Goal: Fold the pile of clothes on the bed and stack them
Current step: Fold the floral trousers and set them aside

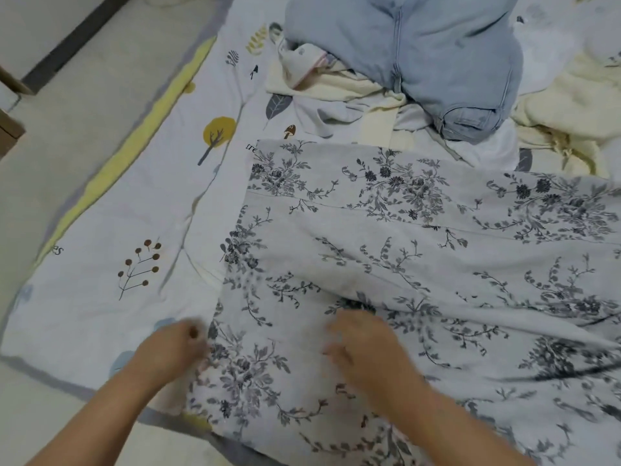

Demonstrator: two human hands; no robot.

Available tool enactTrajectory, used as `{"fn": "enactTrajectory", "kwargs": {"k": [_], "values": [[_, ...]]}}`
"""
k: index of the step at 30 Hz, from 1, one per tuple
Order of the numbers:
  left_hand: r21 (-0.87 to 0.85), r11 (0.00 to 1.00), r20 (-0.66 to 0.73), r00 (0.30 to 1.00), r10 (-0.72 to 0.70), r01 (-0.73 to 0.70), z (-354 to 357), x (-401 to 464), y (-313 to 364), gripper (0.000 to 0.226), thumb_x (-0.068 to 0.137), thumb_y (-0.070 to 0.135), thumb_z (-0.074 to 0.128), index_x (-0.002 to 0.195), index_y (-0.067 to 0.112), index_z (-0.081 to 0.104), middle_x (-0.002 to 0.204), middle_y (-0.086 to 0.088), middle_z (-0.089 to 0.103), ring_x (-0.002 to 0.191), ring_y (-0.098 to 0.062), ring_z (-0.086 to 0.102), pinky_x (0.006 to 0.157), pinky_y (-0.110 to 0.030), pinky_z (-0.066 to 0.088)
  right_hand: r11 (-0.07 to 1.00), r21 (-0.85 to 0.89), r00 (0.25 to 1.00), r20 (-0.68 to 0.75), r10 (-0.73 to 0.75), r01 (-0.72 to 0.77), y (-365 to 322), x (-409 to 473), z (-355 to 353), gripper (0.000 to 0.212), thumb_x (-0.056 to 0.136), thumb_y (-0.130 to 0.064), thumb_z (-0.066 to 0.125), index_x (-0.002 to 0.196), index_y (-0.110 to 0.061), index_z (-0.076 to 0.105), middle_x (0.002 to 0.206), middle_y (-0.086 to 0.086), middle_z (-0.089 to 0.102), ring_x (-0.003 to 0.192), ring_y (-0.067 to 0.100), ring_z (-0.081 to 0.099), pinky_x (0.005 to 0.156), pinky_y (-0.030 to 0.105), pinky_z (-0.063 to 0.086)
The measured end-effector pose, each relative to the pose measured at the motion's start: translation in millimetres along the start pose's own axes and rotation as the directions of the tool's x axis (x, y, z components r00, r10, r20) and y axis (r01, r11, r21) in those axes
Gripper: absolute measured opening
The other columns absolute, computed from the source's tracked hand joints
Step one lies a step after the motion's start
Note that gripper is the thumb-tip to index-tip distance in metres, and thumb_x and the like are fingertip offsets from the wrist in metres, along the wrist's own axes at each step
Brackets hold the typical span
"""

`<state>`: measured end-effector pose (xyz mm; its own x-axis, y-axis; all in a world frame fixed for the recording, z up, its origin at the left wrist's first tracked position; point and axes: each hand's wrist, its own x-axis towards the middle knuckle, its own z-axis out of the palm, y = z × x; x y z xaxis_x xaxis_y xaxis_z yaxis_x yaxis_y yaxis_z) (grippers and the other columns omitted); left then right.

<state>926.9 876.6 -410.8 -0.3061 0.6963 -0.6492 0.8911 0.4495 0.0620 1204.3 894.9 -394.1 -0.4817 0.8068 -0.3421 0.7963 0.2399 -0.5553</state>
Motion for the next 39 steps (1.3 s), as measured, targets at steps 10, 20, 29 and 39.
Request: {"fn": "enactTrajectory", "kwargs": {"k": [10, 20, 29, 39], "values": [[0.159, 0.888, -0.348, 0.817, 0.459, -0.431, -18.1, 84.8, 92.5, 0.036, 0.096, 0.033, 0.046, 0.129, 0.020, 0.053, 0.137, -0.002, 0.049, 0.131, -0.021, 0.035, 0.109, -0.041, 0.020, 0.851, -0.168, 0.866, -0.040, 0.498, -0.498, 134.3, 8.6, -60.9, 0.046, 0.093, -0.042, 0.049, 0.132, -0.017, 0.049, 0.135, 0.011, 0.045, 0.122, 0.027, 0.043, 0.103, 0.039, 0.039], [-0.433, 0.853, -0.223, 0.952, 0.212, -0.291, -67.1, 119.2, 69.5, 0.020, 0.070, 0.027, 0.081, 0.070, 0.019, 0.062, 0.059, 0.013, 0.058, 0.038, -0.001, 0.049, 0.045, -0.019, 0.037, 0.881, 0.014, 0.820, -0.360, 0.446, -0.473, 141.2, 32.3, -84.4, 0.022, 0.095, -0.030, 0.051, 0.078, -0.018, 0.059, 0.080, -0.001, 0.067, 0.065, 0.021, 0.055, 0.059, 0.030, 0.044], [-0.255, 0.950, -0.393, 0.917, 0.069, -0.180, -55.4, 143.5, 93.2, 0.041, 0.093, 0.037, 0.050, 0.114, 0.003, 0.055, 0.109, -0.020, 0.059, 0.097, -0.037, 0.056, 0.075, -0.037, 0.042, 0.840, -0.240, 0.857, -0.316, 0.407, -0.487, 130.3, 79.3, -80.7, 0.030, 0.096, -0.030, 0.043, 0.115, -0.011, 0.057, 0.111, 0.012, 0.056, 0.103, 0.029, 0.048, 0.080, 0.036, 0.042], [0.027, 0.904, -0.463, 0.796, 0.390, -0.427, -99.9, 162.5, 146.7, 0.039, 0.093, 0.017, 0.050, 0.128, 0.002, 0.045, 0.130, -0.019, 0.040, 0.101, -0.036, 0.052, 0.078, -0.039, 0.043, 0.851, -0.252, 0.876, -0.278, 0.393, -0.461, 137.2, 131.8, -114.5, 0.044, 0.097, -0.020, 0.039, 0.140, -0.011, 0.035, 0.140, 0.011, 0.037, 0.120, 0.030, 0.041, 0.097, 0.039, 0.041]]}}
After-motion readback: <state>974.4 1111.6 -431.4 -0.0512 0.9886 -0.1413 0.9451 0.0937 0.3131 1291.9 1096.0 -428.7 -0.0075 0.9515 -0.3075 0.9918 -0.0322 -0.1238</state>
